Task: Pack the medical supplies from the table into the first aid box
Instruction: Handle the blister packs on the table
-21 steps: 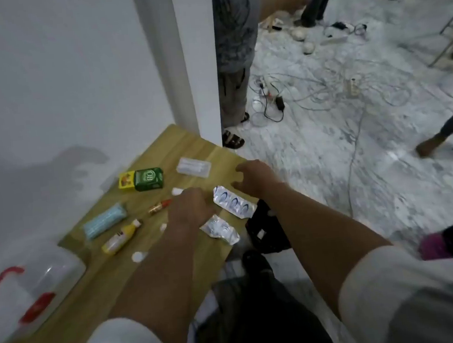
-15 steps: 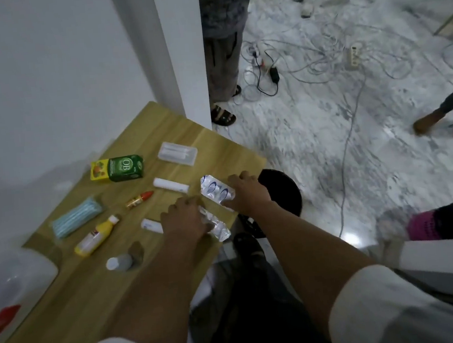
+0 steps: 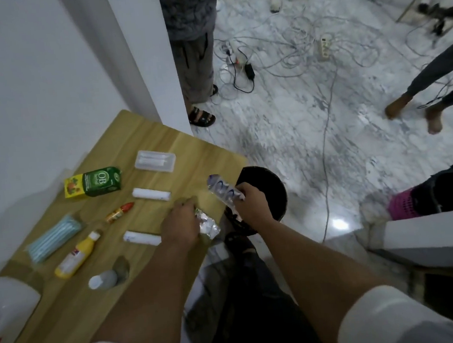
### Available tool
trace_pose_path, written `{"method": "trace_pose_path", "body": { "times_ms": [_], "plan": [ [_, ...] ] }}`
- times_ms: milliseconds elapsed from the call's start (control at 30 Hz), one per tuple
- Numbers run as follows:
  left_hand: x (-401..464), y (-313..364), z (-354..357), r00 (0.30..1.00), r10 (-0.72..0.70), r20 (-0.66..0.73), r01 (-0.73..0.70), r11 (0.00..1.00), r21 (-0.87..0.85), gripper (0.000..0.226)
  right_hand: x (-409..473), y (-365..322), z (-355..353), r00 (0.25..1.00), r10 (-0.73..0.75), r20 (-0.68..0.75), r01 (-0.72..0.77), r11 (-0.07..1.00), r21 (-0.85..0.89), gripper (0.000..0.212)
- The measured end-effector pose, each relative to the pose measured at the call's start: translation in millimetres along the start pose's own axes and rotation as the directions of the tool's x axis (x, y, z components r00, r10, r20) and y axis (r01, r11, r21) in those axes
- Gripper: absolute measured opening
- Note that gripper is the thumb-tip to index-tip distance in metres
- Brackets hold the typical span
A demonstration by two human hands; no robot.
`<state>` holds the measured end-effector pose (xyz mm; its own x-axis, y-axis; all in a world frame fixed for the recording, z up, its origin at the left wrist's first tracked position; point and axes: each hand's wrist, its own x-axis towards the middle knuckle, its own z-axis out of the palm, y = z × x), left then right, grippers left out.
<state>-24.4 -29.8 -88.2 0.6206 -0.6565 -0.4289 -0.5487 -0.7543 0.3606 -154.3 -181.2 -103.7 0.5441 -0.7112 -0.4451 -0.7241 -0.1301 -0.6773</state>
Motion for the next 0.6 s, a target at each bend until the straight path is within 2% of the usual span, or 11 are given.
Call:
{"method": "trace_pose_path", "body": {
  "times_ms": [133,267,400,600],
  "plan": [
    [-6.2,39.0,-6.2,0.996,0.092,-0.002,-0.092,0.994,-0.064,0.026,-22.4,37.8,-33.4,0.981,0.133,-0.143,-0.115,0.985,0.127,0.012],
    [10.3,84.3,11.0,0.983,0.179,0.051,-0.174,0.981,-0.080,0.033,-23.6,67.7,-61.4,0.932,0.310,-0.186,-0.267,0.937,0.225,0.015],
    [46.3,115.4,52.5,0.984,0.153,0.091,-0.146,0.986,-0.076,0.041,6.4,100.5,-63.1,0.910,0.381,-0.162,-0.350,0.917,0.191,0.013],
    [114.1,146.2,117.6,0.982,0.118,0.150,-0.114,0.993,-0.035,0.038,69.5,140.6,-52.2,0.890,0.437,-0.128,-0.420,0.897,0.139,0.020]
  ]
}}
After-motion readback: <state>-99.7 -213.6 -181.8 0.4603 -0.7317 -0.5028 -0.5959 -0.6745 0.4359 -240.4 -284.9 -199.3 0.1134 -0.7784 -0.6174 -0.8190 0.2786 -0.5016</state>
